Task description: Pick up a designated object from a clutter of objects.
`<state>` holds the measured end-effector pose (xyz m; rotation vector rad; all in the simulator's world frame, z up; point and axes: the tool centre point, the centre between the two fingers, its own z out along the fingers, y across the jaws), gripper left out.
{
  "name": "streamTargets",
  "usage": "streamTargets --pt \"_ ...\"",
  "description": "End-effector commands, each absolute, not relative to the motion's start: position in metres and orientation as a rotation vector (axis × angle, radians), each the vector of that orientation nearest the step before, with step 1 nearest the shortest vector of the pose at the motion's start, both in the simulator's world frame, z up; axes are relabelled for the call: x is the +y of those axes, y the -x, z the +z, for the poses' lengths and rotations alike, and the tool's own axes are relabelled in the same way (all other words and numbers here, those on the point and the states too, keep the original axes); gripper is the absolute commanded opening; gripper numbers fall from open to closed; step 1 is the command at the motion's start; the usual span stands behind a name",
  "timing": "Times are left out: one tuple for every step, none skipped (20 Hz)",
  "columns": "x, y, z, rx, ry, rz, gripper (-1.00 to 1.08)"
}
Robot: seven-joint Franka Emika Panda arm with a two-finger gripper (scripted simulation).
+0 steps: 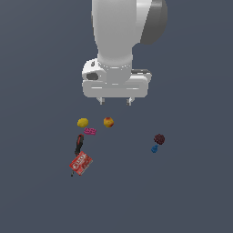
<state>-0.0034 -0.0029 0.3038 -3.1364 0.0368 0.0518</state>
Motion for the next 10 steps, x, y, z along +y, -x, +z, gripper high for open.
streamTargets --pt "-0.0030 0.0034 0.3038 0.037 3.136 0.052 1.00" --pt "-0.0030 0.0035 0.3039 0.037 3.136 0.052 1.00" --pt "-0.0027 0.0037 0.3037 0.034 3.135 0.053 1.00" --pt "-0.0024 0.0041 0.3037 0.031 3.133 0.054 1.00" --pt "-0.0020 0.0047 0.3037 0.026 3.131 0.056 1.00" --pt "-0.0015 0.0054 0.3036 0.020 3.128 0.058 1.00" --pt "-0.0010 0.0061 0.3036 0.014 3.126 0.061 1.00" --pt "-0.0006 0.0067 0.3035 0.009 3.123 0.062 1.00" --pt "-0.0003 0.0071 0.3034 0.006 3.122 0.064 1.00" --pt "-0.0001 0.0073 0.3034 0.004 3.121 0.064 1.00"
